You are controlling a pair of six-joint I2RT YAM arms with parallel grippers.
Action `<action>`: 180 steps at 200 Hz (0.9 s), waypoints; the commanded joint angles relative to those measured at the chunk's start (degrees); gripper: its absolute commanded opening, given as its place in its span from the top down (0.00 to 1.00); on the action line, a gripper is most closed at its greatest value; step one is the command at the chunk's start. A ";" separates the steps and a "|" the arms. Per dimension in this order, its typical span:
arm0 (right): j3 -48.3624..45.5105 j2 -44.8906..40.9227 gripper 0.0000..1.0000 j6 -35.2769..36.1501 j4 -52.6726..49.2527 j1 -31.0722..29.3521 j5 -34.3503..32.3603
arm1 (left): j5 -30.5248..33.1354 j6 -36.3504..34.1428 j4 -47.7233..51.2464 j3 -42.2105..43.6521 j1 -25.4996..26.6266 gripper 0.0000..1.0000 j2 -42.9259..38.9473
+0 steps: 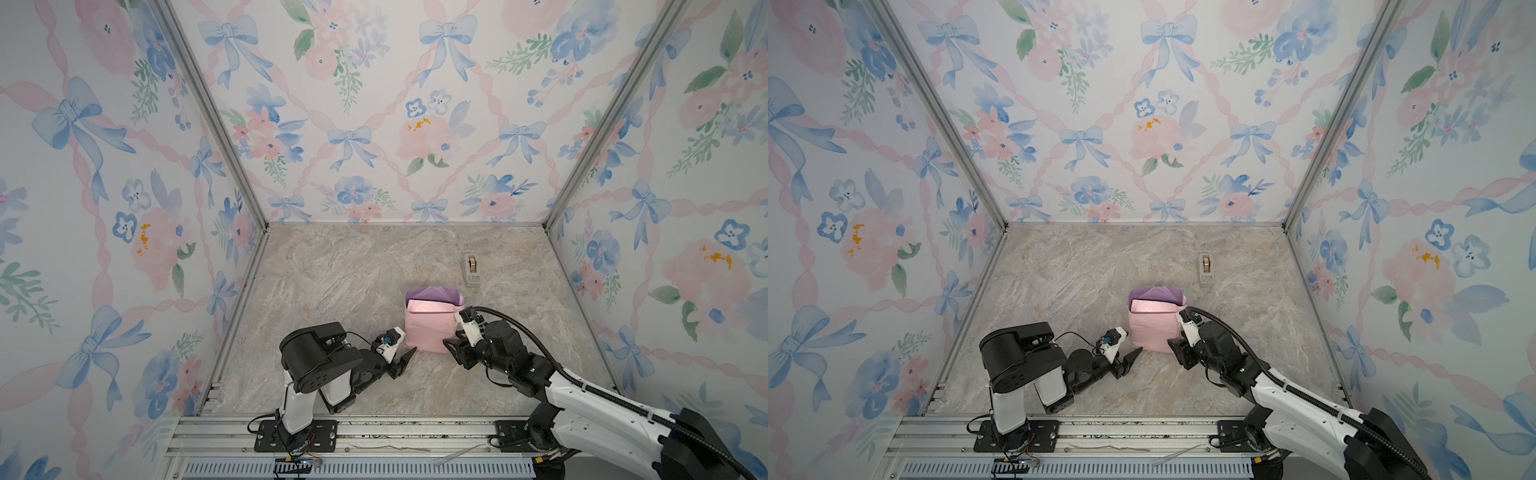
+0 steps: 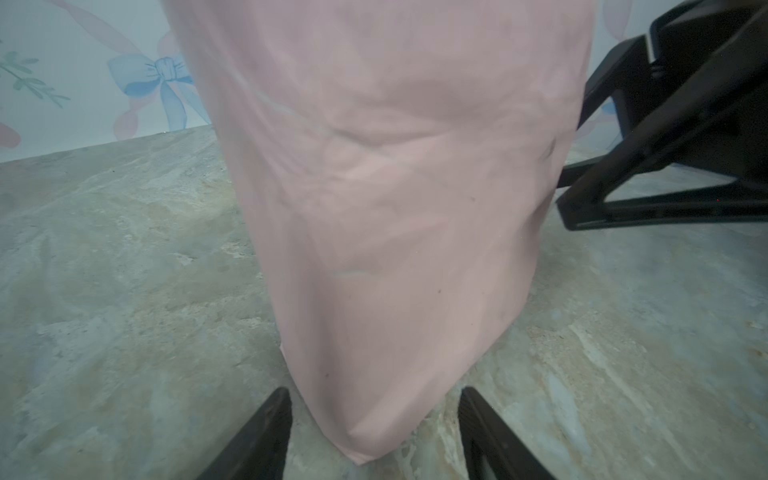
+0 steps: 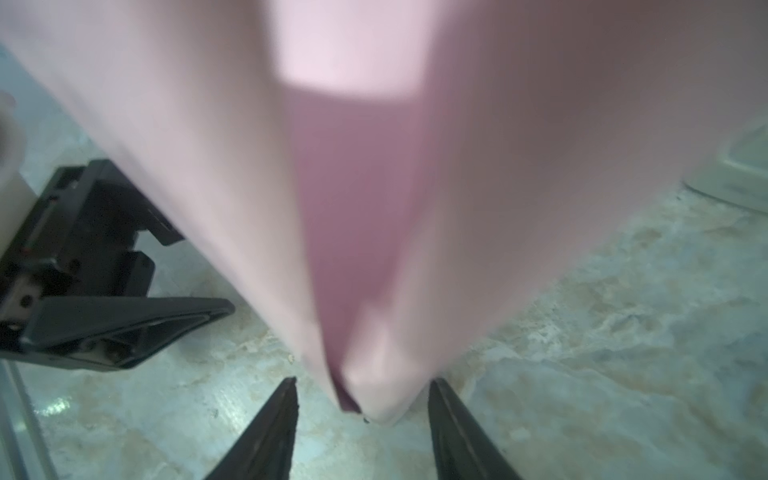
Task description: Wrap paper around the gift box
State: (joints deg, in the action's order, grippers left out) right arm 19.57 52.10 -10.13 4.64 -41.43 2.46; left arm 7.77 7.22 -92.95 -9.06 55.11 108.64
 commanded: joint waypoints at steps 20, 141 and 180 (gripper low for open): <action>1.58 -3.16 0.30 -1.66 -0.87 0.32 -0.54 | 3.21 3.87 0.75 0.71 0.63 0.22 -7.42; 6.94 2.26 0.27 -7.64 5.42 8.33 7.73 | -3.10 13.00 34.61 -14.13 -6.39 0.16 -21.61; 8.60 6.17 0.27 -10.28 5.58 8.65 5.88 | -4.87 14.30 37.22 -17.28 -7.30 0.17 -20.48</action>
State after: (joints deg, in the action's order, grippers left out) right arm 25.98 56.45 -18.06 9.76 -33.36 9.43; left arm 5.02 19.84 -59.33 -24.47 48.27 87.35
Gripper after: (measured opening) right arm 0.728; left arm 0.830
